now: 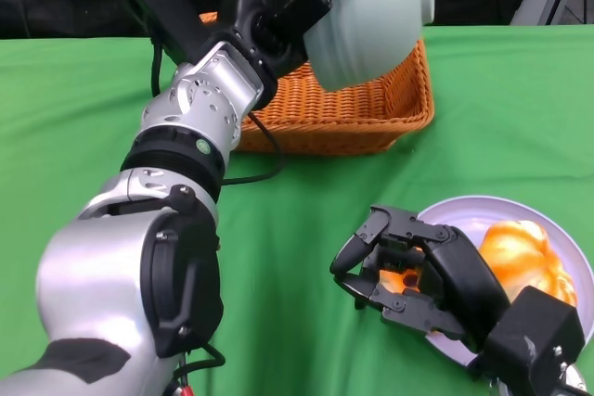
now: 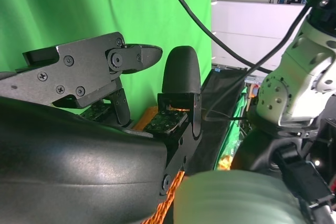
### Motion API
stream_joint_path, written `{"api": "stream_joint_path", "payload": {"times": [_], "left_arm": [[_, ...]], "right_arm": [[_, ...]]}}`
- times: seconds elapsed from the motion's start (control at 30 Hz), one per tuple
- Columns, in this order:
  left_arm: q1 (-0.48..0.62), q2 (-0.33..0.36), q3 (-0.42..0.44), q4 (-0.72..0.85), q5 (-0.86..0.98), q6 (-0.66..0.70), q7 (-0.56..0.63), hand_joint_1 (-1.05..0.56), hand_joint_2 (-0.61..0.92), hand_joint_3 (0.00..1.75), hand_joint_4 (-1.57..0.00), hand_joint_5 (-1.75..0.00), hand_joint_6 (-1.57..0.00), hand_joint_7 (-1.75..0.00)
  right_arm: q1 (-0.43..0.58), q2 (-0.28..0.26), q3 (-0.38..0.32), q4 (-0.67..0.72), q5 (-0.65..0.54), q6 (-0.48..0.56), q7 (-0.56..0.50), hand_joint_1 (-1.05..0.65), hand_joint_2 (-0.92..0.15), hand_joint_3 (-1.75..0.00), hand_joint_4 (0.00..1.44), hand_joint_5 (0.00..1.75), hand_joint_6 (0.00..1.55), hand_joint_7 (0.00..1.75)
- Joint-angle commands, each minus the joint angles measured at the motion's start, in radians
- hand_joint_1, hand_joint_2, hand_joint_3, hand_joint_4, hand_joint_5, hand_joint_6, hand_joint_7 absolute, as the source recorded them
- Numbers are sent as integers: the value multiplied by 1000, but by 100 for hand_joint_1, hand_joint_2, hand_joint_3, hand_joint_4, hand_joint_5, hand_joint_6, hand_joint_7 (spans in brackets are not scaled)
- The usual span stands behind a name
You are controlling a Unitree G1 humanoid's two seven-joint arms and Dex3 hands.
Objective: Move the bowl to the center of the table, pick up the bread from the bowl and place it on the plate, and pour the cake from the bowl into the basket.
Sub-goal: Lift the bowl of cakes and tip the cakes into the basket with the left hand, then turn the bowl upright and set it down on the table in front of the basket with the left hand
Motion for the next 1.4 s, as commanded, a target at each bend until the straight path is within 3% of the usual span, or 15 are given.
{"api": "stream_joint_path", "payload": {"times": [0.03, 0.2, 0.4, 0.73, 0.87, 1.4], "left_arm": [[-63, -4, 16, -9, -31, 9, -6, -14, 79, 76, -80, -175, -70, -159], [-78, 3, 57, 1, -76, 59, -17, -13, 70, 88, -78, -175, -57, -170], [-82, 13, 103, 12, -133, 118, -40, -12, 64, 91, -76, -175, -59, -167], [-85, 30, 92, 30, -114, 142, -106, -15, 63, 99, -79, -175, -66, -161], [-87, 38, 87, 37, -111, 156, -128, -15, 58, 108, -82, -175, -69, -164], [-81, 60, 69, 39, -100, 163, -190, -16, 53, 117, -81, -175, -65, -170]], "right_arm": [[-11, -11, -3, 14, 7, -14, 3, -10, -84, -34, 73, 166, 67, 125], [-13, -13, 0, 16, -7, -17, -6, -12, -78, -44, 73, 166, 68, 126], [-11, -13, 1, 20, 1, -23, 2, -11, -76, -51, 72, 167, 67, 126], [-4, -14, 1, 23, 11, -40, 14, -10, -73, -58, 72, 168, 67, 128], [0, -11, 1, 22, 22, -32, 21, -10, -67, -69, 71, 169, 68, 127], [-10, -17, 4, 39, -4, -64, 5, -11, -67, -69, 71, 168, 68, 127]]}}
